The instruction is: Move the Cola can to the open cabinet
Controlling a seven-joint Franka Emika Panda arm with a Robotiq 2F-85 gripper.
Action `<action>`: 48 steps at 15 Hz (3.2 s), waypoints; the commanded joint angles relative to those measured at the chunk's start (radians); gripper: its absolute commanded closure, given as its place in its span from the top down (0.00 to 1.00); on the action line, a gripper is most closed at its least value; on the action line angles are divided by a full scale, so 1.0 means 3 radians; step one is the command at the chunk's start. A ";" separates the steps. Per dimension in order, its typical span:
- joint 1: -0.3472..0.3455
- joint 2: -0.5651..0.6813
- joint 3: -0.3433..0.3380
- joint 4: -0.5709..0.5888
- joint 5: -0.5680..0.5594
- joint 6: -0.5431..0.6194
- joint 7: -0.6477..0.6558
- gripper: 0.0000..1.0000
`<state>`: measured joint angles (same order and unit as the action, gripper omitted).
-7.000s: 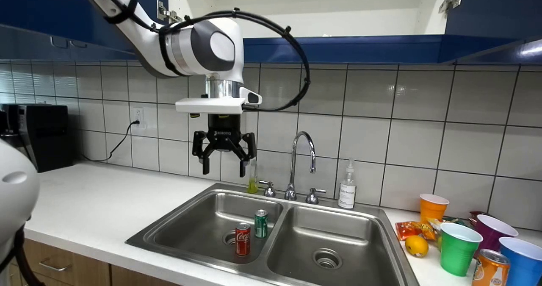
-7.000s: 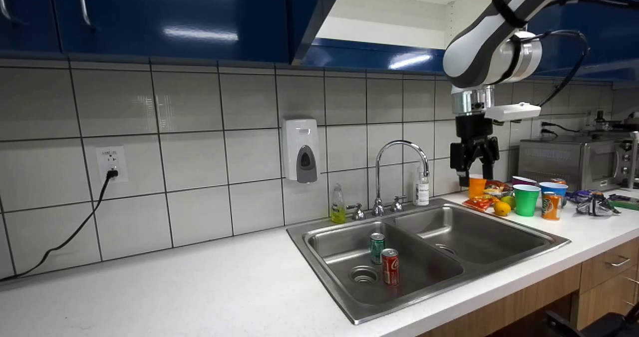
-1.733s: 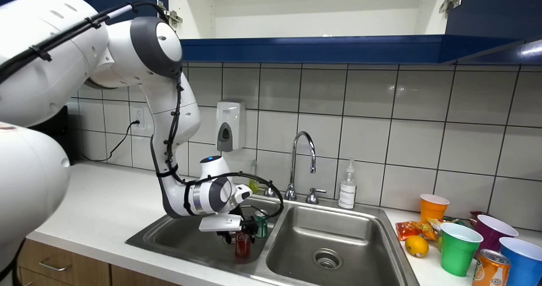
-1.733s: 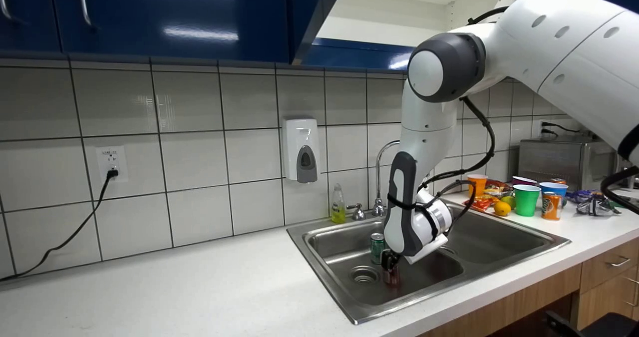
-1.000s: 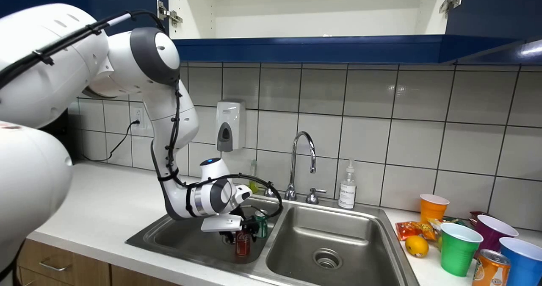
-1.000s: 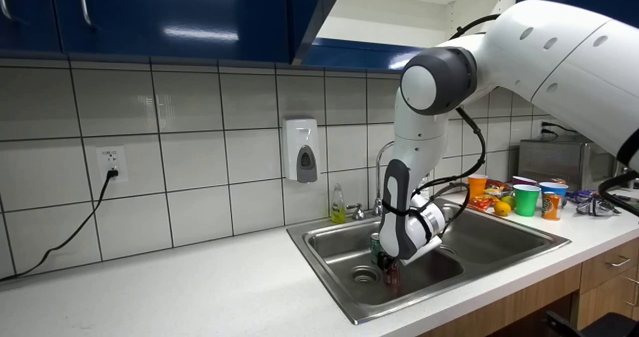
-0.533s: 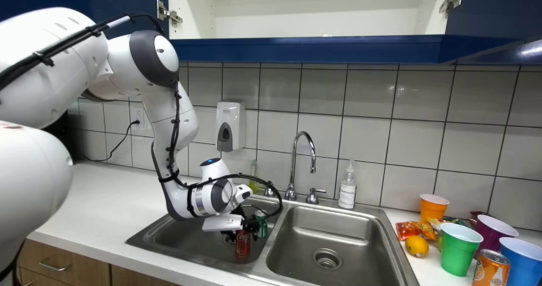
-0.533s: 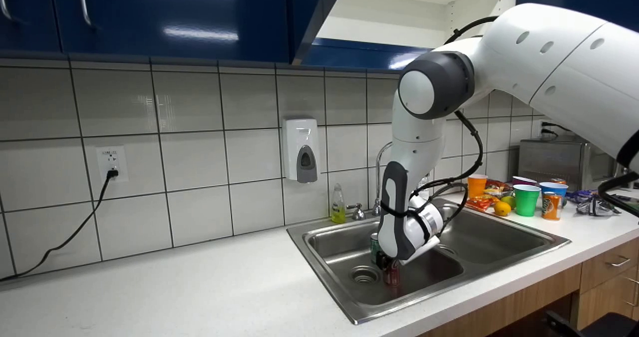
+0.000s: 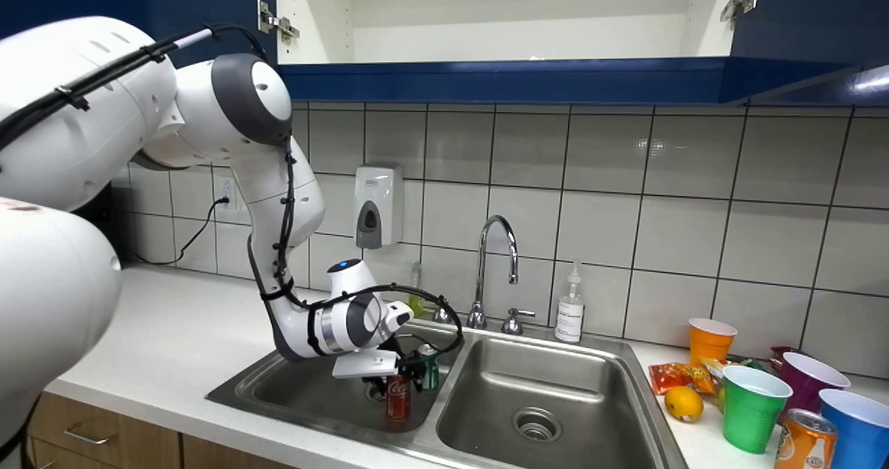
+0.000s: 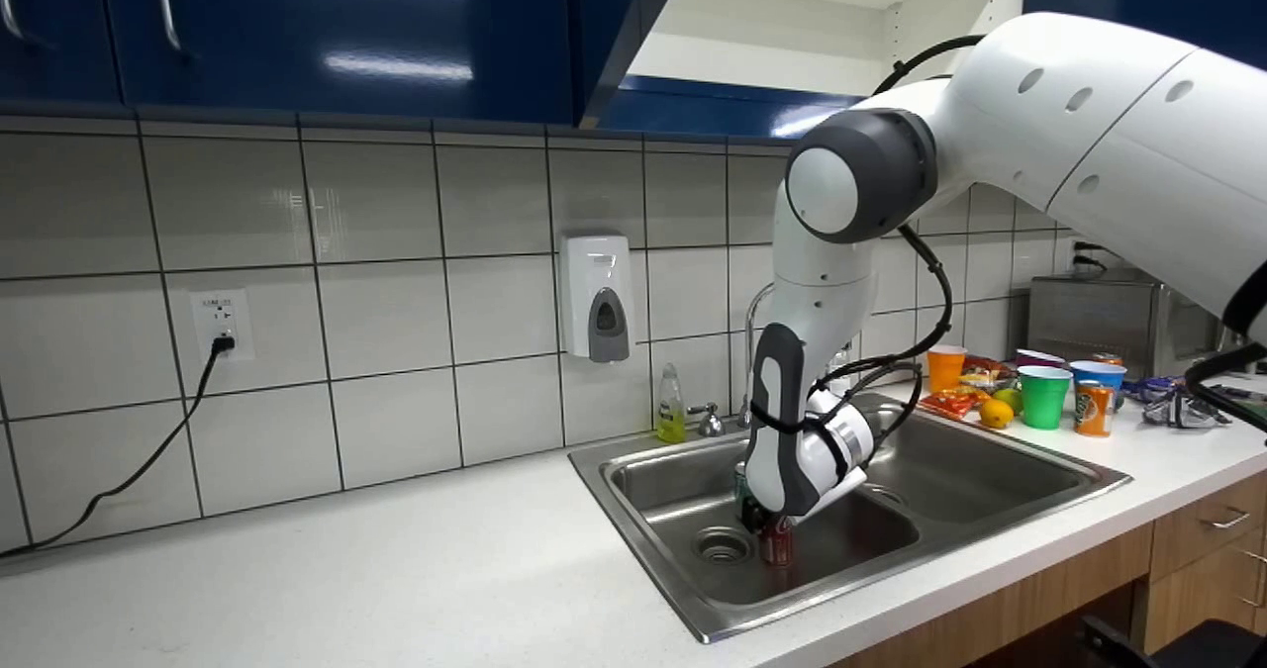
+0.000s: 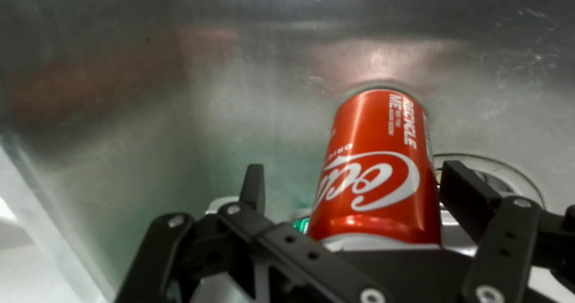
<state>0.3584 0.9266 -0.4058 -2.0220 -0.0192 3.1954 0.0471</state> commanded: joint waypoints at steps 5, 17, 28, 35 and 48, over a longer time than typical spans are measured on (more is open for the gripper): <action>0.0101 0.0075 -0.0075 0.0075 0.0059 0.0002 0.0110 1.00; 0.0175 0.0127 -0.0138 0.0105 0.0099 -0.0011 0.0146 1.00; 0.0180 0.0161 -0.0130 0.0148 0.0119 -0.0014 0.0147 0.45; 0.0133 0.0116 -0.0094 0.0116 0.0099 -0.0038 0.0116 0.41; -0.0123 -0.0173 0.0097 -0.0009 -0.0081 -0.0228 -0.0103 0.41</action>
<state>0.3681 0.9424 -0.4110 -1.9933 -0.0077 3.1716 0.0577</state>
